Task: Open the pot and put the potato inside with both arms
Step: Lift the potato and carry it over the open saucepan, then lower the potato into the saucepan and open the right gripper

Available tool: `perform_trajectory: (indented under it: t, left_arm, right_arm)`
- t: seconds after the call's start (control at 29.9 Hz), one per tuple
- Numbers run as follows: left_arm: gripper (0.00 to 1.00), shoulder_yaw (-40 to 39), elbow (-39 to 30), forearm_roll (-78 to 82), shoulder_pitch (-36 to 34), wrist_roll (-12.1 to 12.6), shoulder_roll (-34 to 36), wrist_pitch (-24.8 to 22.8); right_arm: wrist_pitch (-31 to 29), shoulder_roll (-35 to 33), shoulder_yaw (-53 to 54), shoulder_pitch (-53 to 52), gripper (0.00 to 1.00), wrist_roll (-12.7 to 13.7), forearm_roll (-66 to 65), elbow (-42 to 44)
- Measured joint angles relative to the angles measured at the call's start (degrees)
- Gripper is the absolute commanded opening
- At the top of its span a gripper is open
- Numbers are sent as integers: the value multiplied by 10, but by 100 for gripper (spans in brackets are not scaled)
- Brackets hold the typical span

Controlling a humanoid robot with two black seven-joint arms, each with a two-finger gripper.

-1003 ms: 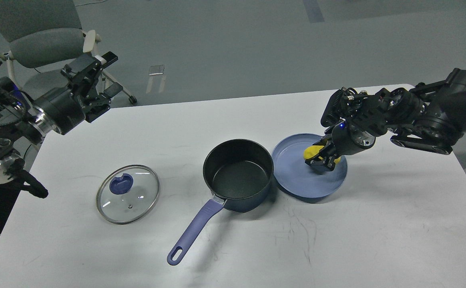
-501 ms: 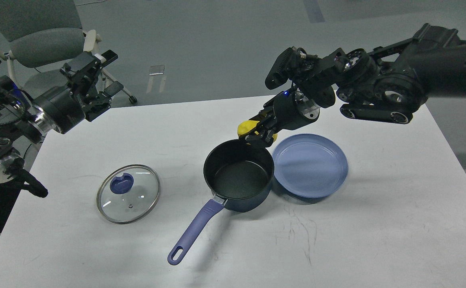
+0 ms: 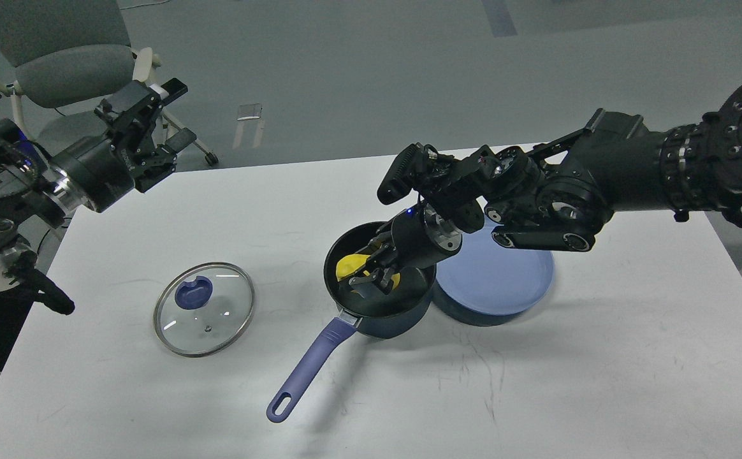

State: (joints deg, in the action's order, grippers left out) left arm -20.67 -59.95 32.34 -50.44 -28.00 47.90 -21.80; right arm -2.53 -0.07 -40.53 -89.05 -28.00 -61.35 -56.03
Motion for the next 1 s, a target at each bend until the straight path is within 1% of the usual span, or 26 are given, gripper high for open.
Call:
perform_trajectory:
  t: [0.13, 0.27, 0.3, 0.33, 0.57, 0.6, 0.77, 0.9, 0.94, 0.97, 1.0]
  left_arm:
    - [97, -1, 0, 0, 0, 0, 0, 0]
    - [97, -5, 0, 0, 0, 0, 0, 0]
    - [97, -6, 0, 0, 0, 0, 0, 0]
    - [97, -6, 0, 0, 0, 0, 0, 0]
    - [97, -6, 0, 0, 0, 0, -1, 0]
    - [97, -6, 0, 0, 0, 0, -1, 0]
    - [97, -6, 0, 0, 1, 0, -1, 0]
    - [97, -6, 0, 0, 1, 0, -1, 0]
    - [97, -6, 0, 0, 1, 0, -1, 0]
    - [97, -6, 0, 0, 1, 0, -1, 0]
    - [97, -6, 0, 0, 1, 0, -1, 0]
  right_arm:
    - [4, 1, -1, 9, 36, 0, -1, 8]
    - [7, 1, -2, 14, 37, 0, -1, 19]
    - [7, 1, -3, 15, 41, 0, -1, 22]
    - [7, 1, -4, 16, 41, 0, -1, 26]
    - [7, 1, -6, 32, 42, 0, -1, 42]
    - [7, 1, -6, 34, 46, 0, -1, 43]
    - [8, 1, -6, 42, 56, 0, -1, 51]
    - [12, 1, -6, 54, 60, 0, -1, 62]
    - [13, 1, -6, 56, 63, 0, -1, 64]
    - [14, 1, -6, 59, 69, 0, -1, 66]
    - [14, 1, -6, 60, 70, 0, -1, 66]
